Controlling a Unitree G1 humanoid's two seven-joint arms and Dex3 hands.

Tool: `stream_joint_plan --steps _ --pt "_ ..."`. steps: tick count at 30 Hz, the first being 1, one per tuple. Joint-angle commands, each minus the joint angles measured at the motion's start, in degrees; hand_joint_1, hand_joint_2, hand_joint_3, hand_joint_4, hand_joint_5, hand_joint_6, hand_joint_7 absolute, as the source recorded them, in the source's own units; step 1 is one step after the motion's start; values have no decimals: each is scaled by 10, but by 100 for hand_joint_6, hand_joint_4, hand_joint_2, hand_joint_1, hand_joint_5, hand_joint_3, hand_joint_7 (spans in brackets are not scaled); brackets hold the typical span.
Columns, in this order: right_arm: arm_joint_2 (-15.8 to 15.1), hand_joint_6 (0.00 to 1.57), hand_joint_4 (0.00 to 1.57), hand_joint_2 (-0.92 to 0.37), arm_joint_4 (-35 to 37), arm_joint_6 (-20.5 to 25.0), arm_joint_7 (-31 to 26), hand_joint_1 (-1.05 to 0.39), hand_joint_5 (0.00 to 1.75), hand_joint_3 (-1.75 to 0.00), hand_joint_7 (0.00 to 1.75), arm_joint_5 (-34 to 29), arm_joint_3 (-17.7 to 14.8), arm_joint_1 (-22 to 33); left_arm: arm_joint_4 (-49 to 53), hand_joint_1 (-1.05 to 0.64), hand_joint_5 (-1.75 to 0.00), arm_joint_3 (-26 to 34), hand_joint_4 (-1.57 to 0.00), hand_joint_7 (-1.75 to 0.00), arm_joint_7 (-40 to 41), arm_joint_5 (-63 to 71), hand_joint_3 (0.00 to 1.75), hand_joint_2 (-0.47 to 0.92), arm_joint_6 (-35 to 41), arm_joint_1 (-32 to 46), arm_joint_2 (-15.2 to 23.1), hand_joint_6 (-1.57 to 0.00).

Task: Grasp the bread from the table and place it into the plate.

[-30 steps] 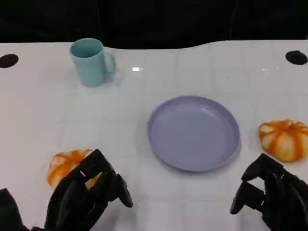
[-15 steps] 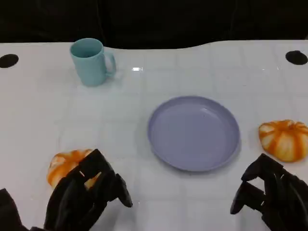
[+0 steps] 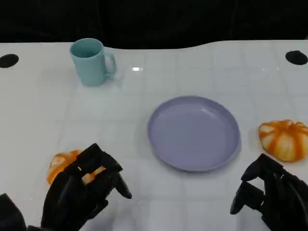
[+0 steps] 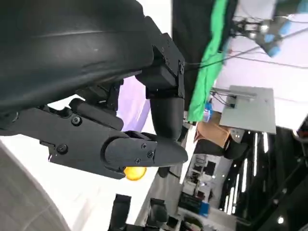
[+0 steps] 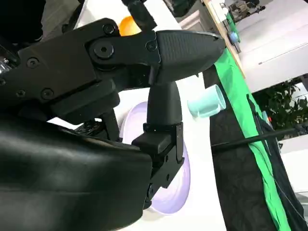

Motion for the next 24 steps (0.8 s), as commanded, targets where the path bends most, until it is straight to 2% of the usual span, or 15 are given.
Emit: stream_joint_plan --steps 1,2,4,9,10,14,19,24 --pt "-5 49 62 -92 -1 -3 2 -54 175 -38 160 2 -3 0 -4 -55 -123 -4 -56 -71 15 19 23 92 -20 8 8 -63" --pt "-4 49 62 -92 -1 -2 2 -54 175 -38 160 3 -3 0 -10 -55 -120 -7 -57 -67 21 43 23 92 -29 8 19 -64" --pt "-4 49 62 -92 0 -6 4 -53 175 -39 160 1 -2 0 -14 -54 -102 -11 -50 -42 29 81 21 92 -51 6 36 -56" --pt "-3 49 62 -92 -4 -1 0 -53 175 -39 160 3 -2 1 -47 -50 -87 -17 -42 -22 62 144 16 92 -57 6 67 -54" --pt "-2 49 62 -92 -6 1 -1 -53 175 -39 160 3 -2 2 -63 -46 -90 -17 -33 -17 69 159 12 92 -48 6 77 -53" --pt "-3 49 61 -92 -9 3 -3 -53 175 -39 160 2 -1 3 -105 -45 -90 -25 -24 -10 103 221 4 92 -34 11 103 -54" --pt "-3 49 61 -92 -8 3 -1 -53 175 -40 160 4 -2 3 -136 -40 -76 -34 -23 -4 134 285 1 90 -40 16 127 -53" --pt "-4 49 61 -92 -8 0 -2 -53 175 -41 160 0 0 4 -154 -39 -70 -38 -19 -1 180 386 0 89 -67 13 161 -49"
